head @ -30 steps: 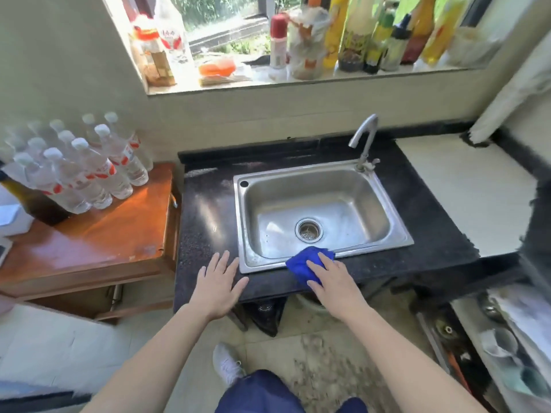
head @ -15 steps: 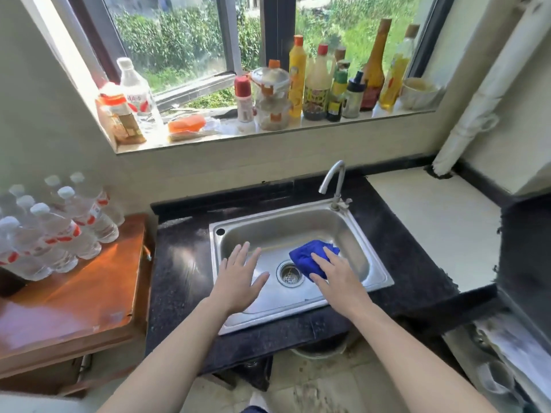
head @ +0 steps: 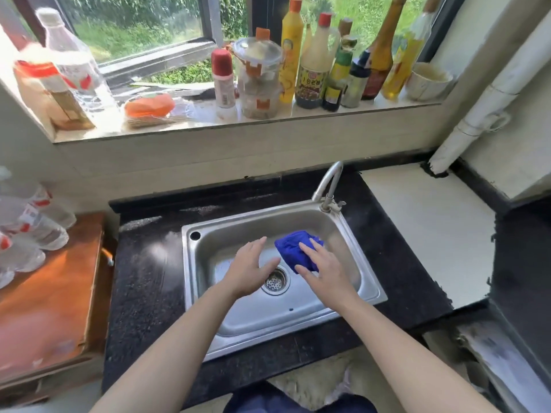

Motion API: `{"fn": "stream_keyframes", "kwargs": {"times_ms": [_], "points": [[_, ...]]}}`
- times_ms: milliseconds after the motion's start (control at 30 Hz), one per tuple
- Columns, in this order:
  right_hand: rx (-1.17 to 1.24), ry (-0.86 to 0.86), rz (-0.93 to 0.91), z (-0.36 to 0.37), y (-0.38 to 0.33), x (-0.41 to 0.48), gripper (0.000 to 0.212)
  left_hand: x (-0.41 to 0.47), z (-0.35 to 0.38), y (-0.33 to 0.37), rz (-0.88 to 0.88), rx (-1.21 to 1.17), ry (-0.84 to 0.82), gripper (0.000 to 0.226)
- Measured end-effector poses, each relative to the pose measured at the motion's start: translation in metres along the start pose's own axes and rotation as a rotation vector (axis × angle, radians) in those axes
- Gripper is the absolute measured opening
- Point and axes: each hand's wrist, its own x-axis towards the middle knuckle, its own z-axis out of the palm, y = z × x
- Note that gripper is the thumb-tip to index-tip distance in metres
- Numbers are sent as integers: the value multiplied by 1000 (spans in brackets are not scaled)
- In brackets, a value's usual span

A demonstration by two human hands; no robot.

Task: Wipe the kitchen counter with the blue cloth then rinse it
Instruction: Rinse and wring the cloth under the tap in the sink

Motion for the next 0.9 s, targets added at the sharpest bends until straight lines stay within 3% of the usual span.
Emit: {"fn": "stream_keyframes", "kwargs": {"times_ms": [67, 133, 233, 400, 533, 667, 800, 900], "points": [[30, -21, -27, -3, 11, 8, 58, 13, 5, 11, -58, -156, -41, 66], [58, -55, -63, -8, 24, 19, 58, 28, 10, 24, -123, -408, -64, 49], [59, -144, -111, -20, 49, 40, 59, 51, 20, 37, -171, -553, 57, 20], [67, -273, -94, -57, 97, 78, 51, 78, 43, 66, -295, -562, 270, 13], [64, -196, 30, -82, 136, 119, 59, 98, 51, 86, -356, -487, 369, 17], [99, -88, 127, -92, 147, 166, 67, 98, 47, 94, -408, -570, 494, 13], [113, -169, 236, -81, 152, 208, 79, 92, 42, 96, -426, -565, 502, 14], [96, -169, 231, -69, 158, 220, 58, 93, 40, 96, -436, -534, 501, 14]]}}
